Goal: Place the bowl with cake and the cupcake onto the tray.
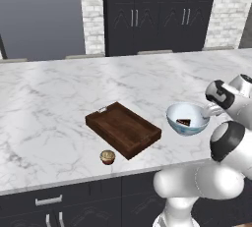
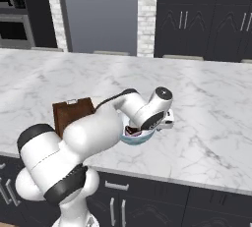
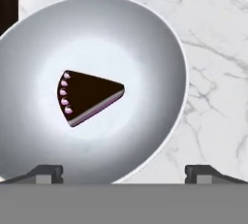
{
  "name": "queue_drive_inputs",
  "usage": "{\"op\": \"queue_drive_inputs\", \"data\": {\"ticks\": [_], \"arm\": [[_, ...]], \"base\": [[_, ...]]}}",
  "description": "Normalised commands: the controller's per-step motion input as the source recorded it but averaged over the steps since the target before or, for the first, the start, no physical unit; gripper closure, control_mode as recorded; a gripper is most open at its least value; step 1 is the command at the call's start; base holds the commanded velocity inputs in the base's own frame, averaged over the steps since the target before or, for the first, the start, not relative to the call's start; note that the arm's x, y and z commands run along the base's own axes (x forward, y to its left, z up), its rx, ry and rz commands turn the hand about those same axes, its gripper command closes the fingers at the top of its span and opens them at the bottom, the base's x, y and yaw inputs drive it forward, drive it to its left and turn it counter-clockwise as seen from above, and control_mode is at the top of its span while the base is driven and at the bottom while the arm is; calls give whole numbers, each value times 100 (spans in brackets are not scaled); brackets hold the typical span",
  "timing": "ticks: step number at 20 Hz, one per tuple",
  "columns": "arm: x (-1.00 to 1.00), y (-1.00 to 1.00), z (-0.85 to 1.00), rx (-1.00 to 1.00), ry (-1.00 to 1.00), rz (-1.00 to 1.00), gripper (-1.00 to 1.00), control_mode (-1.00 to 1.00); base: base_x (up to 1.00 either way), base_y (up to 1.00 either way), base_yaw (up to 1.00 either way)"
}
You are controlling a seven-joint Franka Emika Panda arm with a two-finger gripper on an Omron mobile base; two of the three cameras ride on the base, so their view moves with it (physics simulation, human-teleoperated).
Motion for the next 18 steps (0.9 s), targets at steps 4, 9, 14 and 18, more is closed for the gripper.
{"op": "queue_drive_inputs", "data": {"ticks": [4, 9, 14, 18], "arm": [[33, -13, -29, 7, 0, 0, -100, -100], [35, -4, -31, 6, 1, 0, -100, -100], [37, 0, -27, 2, 1, 0, -100, -100], [40, 0, -32, 0, 2, 0, -100, -100]], "base": [[0, 0, 0], [0, 0, 0], [0, 0, 0], [0, 0, 0]]}}
